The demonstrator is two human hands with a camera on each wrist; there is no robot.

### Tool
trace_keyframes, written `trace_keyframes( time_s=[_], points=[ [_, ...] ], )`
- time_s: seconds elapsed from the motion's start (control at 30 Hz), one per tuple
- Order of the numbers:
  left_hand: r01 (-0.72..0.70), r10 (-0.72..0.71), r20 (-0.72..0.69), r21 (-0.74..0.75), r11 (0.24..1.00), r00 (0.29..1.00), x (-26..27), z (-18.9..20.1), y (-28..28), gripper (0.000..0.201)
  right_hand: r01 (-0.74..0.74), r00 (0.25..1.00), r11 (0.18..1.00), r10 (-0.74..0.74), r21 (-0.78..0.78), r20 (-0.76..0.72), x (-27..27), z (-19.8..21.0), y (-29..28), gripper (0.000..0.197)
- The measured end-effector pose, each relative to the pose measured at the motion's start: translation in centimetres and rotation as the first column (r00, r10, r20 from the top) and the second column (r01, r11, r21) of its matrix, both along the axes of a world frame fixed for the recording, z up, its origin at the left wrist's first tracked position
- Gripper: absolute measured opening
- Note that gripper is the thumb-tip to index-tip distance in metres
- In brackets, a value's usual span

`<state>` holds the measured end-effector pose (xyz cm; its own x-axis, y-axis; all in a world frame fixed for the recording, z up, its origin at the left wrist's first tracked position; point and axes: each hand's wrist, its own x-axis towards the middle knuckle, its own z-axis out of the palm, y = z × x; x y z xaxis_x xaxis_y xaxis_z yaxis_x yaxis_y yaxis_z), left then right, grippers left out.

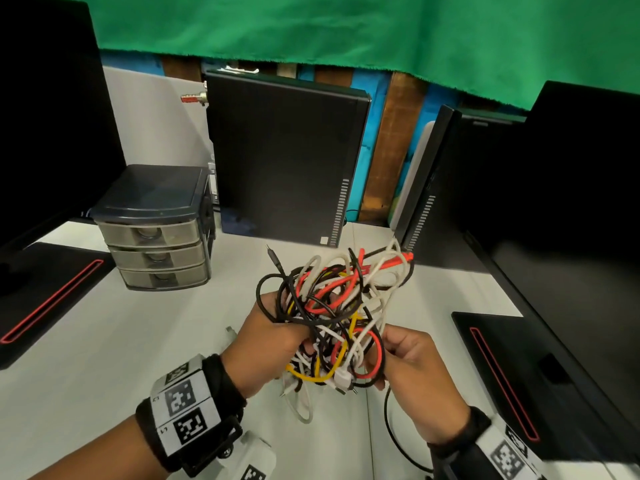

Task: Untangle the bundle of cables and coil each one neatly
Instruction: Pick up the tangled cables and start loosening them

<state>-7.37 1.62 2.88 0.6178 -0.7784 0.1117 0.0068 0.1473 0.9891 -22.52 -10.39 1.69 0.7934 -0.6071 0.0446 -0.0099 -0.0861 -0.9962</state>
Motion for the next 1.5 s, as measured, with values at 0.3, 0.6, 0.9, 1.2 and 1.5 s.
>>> trace_keyframes(
  time_s=[0.3, 0.6, 0.9, 1.2, 1.5],
  points=[
    [0.002, -0.002, 0.123, 0.0, 1.0, 0.992, -0.3, 0.6, 0.1, 0.035, -0.09, 0.994, 0.996, 0.09, -0.006, -0.065, -0.2, 0.0, -0.9, 0.026],
    [-0.004, 0.002, 0.024, 0.053, 0.999, 1.0, -0.4, 0.8, 0.3, 0.05, -0.021, 0.999, 1.0, 0.022, 0.011, -0.05, 0.0, -0.9, -1.1, 0.011],
    [-0.073, 0.077, 0.111, -0.035, 0.997, 0.991, -0.1, 1.7, 0.3, 0.044, 0.391, 0.911, 0.839, -0.296, -0.379, 0.286, -0.8, 2.9, 1.1, 0.017],
    [0.014, 0.002, 0.235, -0.064, 0.998, 0.972, -1.5, 1.8, 0.7, 0.049, 0.279, 0.953, 0.803, -0.166, -0.526, 0.252, -1.0, 4.4, 2.2, 0.019],
    [-0.077, 0.104, 0.468, -0.077, 0.994, 0.878, -1.4, 0.2, 0.7, 0.037, 0.239, 0.971, 0.863, -0.204, -0.445, 0.127, -0.9, 4.5, 1.6, 0.017]
  ],
)
